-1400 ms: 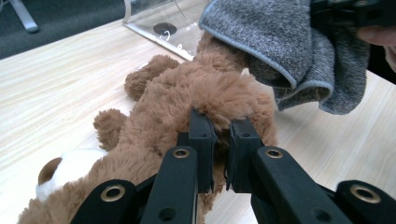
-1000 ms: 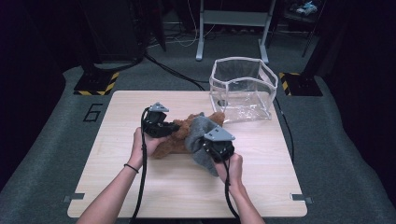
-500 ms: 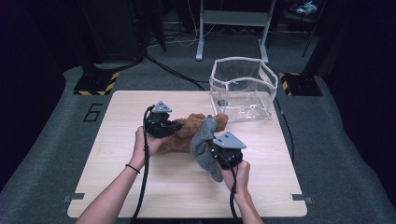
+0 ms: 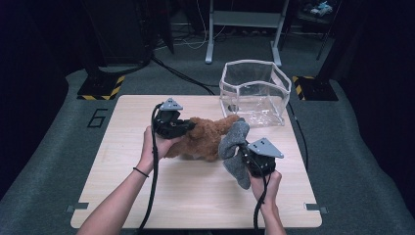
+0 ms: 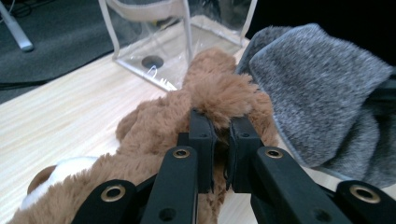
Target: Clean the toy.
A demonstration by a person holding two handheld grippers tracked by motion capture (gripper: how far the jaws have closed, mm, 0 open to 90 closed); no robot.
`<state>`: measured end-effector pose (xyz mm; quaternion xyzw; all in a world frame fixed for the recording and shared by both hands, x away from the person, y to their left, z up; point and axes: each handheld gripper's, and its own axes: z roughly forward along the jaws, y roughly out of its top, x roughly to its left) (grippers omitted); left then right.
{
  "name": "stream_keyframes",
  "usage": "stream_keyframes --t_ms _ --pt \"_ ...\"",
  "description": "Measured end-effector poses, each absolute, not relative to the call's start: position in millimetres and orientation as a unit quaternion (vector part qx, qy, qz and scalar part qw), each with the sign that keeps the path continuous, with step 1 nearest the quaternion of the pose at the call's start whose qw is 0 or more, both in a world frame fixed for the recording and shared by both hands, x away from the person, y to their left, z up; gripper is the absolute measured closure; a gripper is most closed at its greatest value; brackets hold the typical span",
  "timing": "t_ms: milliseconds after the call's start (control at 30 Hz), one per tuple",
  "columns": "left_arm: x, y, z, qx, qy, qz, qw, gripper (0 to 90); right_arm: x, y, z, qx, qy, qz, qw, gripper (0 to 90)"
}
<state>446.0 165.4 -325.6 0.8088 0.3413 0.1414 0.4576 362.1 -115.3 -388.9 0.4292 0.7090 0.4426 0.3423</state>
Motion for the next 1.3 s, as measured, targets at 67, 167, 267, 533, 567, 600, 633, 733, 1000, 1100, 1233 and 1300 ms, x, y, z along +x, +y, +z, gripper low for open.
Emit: stream_keyframes --t_ms 67,167,267,533,567,600,633,733,1000,1100,1233,1300 --pt "443.2 163.7 -318.3 0.809 0.336 0.146 0.459 83.0 362.5 -118.3 -388.1 0.433 0.705 0.445 0.343 82.5" --pt "438.7 162.4 -308.3 0.806 0.331 0.148 0.468 83.1 361.9 -122.8 -386.7 0.442 0.697 0.446 0.347 82.5" --pt "432.8 161.3 -298.8 0.801 0.325 0.149 0.480 83.1 361.6 -129.8 -385.7 0.447 0.692 0.447 0.350 82.5" --pt "417.3 169.9 -277.0 0.781 0.320 0.117 0.523 83.1 359.7 -146.6 -388.6 0.467 0.683 0.434 0.355 82.5" --pt "415.4 172.3 -274.8 0.777 0.318 0.112 0.531 83.1 359.5 -148.9 -389.3 0.470 0.682 0.433 0.356 82.5" --pt "414.1 174.9 -272.6 0.774 0.317 0.104 0.537 83.1 359.2 -152.2 -390.1 0.474 0.680 0.432 0.356 82.5" --pt "412.4 177.2 -270.7 0.769 0.319 0.099 0.544 83.0 359.1 -155.2 -390.7 0.478 0.678 0.430 0.355 82.5" --pt "410.9 184.8 -270.9 0.753 0.325 0.077 0.567 83.0 359.1 -163.3 -392.6 0.490 0.673 0.426 0.353 82.5" --pt "443.2 209.3 -323.9 0.729 0.406 0.038 0.550 83.0 365.8 -164.5 -405.7 0.496 0.690 0.408 0.334 82.4" --pt "456.5 221.2 -338.9 0.719 0.437 0.047 0.539 82.9 370.3 -158.8 -410.6 0.493 0.699 0.403 0.326 82.4" --pt "474.9 237.9 -354.3 0.702 0.481 0.072 0.519 82.8 377.4 -150.5 -416.2 0.488 0.709 0.396 0.320 82.4" --pt "481.3 244.2 -360.8 0.698 0.494 0.075 0.513 82.9 378.9 -146.9 -418.0 0.487 0.711 0.395 0.317 82.4"
